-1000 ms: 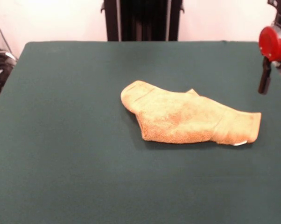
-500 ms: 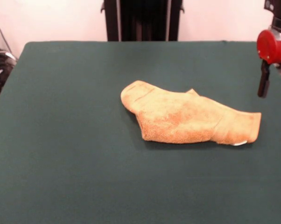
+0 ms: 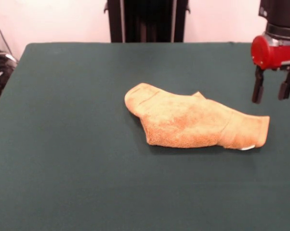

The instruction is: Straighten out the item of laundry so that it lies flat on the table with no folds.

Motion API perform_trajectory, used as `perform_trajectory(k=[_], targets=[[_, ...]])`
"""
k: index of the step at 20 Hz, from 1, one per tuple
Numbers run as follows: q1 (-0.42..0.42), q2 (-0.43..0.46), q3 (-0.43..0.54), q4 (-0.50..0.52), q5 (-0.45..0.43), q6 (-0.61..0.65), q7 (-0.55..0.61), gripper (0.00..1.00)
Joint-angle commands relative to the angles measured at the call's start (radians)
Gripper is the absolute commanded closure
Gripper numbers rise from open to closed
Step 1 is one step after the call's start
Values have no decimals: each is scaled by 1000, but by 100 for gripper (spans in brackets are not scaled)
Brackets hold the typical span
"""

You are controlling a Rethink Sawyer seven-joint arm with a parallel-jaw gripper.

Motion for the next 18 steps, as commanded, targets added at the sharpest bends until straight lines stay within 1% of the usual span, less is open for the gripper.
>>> perform_trajectory(k=[1, 6, 11, 18], targets=[[37, 39, 10, 183, -7, -83, 221, 0], [43, 42, 7, 211, -3, -131, 227, 0], [31, 47, 25, 214, 13, -134, 203, 0], [60, 67, -1, 217, 18, -161, 232, 0]])
